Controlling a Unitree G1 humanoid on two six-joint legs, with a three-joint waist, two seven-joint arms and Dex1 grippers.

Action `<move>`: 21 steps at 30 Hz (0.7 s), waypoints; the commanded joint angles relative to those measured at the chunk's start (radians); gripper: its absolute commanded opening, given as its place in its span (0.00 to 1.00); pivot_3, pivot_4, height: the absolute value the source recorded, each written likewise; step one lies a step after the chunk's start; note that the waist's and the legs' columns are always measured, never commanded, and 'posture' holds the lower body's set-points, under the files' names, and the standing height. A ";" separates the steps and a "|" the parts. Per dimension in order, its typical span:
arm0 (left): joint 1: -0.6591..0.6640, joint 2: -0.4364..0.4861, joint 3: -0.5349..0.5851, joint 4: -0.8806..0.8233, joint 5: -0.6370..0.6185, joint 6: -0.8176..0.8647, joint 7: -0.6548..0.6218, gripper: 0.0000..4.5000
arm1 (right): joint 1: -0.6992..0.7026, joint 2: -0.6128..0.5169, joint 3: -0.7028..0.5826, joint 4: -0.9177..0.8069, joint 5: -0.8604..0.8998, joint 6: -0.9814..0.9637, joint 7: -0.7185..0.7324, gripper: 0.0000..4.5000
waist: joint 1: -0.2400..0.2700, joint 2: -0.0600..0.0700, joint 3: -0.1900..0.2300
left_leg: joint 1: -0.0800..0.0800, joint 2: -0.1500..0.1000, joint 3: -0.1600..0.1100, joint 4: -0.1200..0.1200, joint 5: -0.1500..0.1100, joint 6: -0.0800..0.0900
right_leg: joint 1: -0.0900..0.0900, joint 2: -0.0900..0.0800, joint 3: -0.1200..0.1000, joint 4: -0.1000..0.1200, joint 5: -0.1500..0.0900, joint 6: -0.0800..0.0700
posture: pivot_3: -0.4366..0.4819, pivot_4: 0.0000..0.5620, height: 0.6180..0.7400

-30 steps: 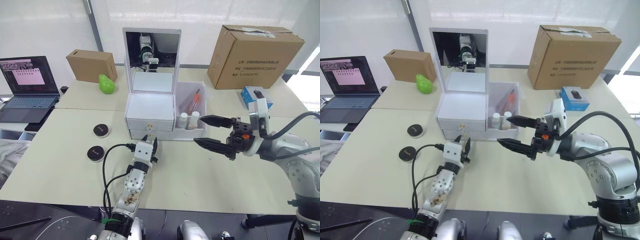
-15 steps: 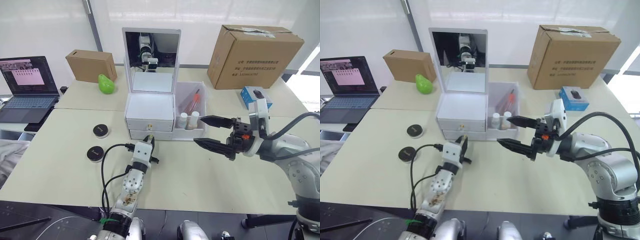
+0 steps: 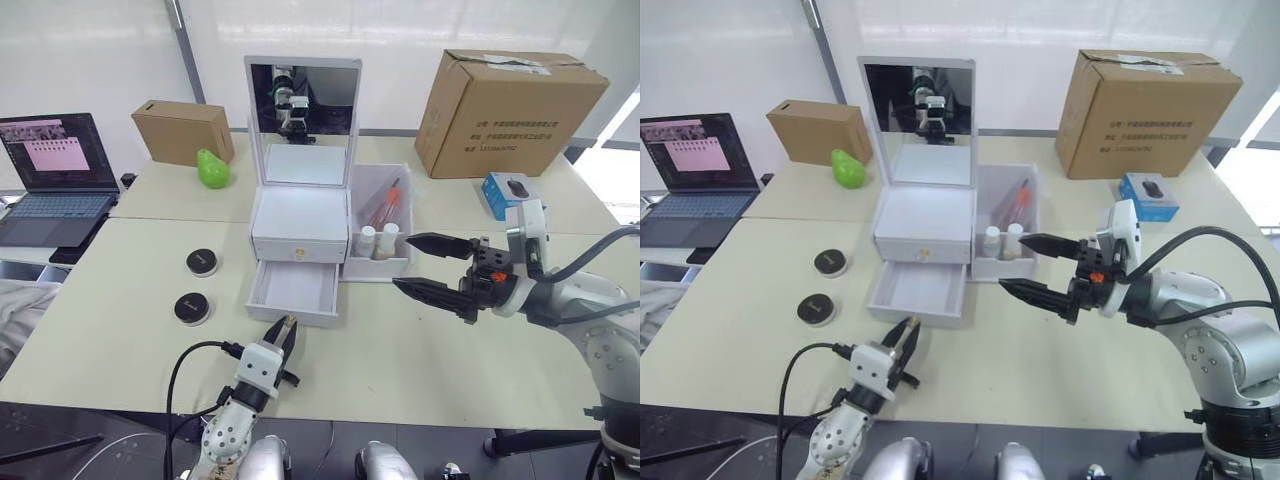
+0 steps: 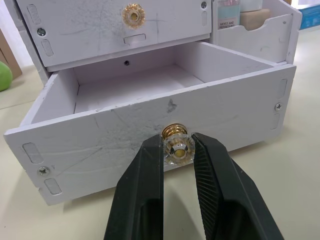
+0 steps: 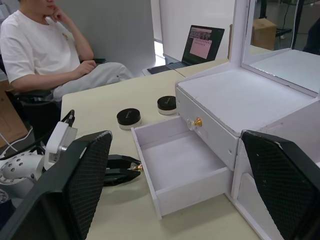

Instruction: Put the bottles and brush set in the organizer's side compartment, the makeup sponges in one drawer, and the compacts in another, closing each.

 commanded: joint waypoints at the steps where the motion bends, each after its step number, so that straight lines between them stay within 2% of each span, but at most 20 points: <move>1: 0.004 -0.006 -0.034 -0.039 0.000 0.006 -0.019 0.12 | -0.003 -0.015 -0.033 -0.024 0.018 -0.004 0.003 1.00 | 0.000 0.000 0.000 | 0.000 0.000 0.000 0.000 0.000 0.000 | 0.000 0.000 0.000 0.000 0.000 0.000 | 0.48 0.27 1.00; 8: 0.000 -0.013 -0.036 -0.038 0.012 0.007 -0.017 0.12 | -0.013 -0.015 -0.026 -0.019 0.019 -0.004 0.006 1.00 | 0.000 0.000 0.000 | 0.000 0.000 0.000 0.000 0.000 0.000 | 0.000 0.000 0.000 -0.001 0.000 0.000 | 0.48 0.27 1.00; 9: 0.002 -0.011 -0.034 -0.042 0.012 0.007 -0.018 0.29 | -0.013 -0.015 -0.027 -0.019 0.020 -0.004 0.007 1.00 | 0.000 0.000 0.000 | -0.001 0.000 0.000 0.000 0.000 0.000 | 0.000 0.000 0.000 -0.002 0.000 0.000 | 0.48 0.27 1.00; 15: 0.033 0.055 0.025 -0.107 -0.021 0.043 -0.051 0.70 | 0.000 -0.020 -0.041 -0.012 0.021 -0.007 0.016 1.00 | -0.005 0.000 0.000 | -0.001 0.001 0.000 -0.001 0.000 0.000 | 0.000 0.001 0.000 -0.004 0.001 0.001 | 0.48 0.27 1.00; 18: 0.085 0.137 0.085 -0.181 -0.121 0.067 -0.130 0.90 | 0.037 -0.046 -0.086 -0.007 0.031 -0.003 0.038 1.00 | -0.005 0.001 0.000 | -0.001 0.002 0.000 -0.002 0.000 0.000 | 0.000 0.002 0.000 -0.004 0.002 0.000 | 0.48 0.27 1.00; 19: 0.113 0.179 0.122 -0.214 -0.194 0.088 -0.177 0.97 | 0.062 -0.060 -0.113 -0.002 0.038 0.000 0.051 1.00 | -0.004 0.001 0.000 | 0.000 0.002 0.000 -0.002 0.000 0.000 | 0.000 0.002 0.000 -0.004 0.001 0.000 | 0.48 0.27 1.00; 21: 0.148 0.244 0.177 -0.261 -0.303 0.136 -0.248 0.99 | 0.096 -0.079 -0.149 0.006 0.044 0.004 0.065 1.00 | -0.005 0.001 0.001 | 0.000 0.002 0.000 -0.003 0.000 0.000 | 0.000 0.000 0.000 -0.005 0.000 -0.002 | 0.48 0.27 1.00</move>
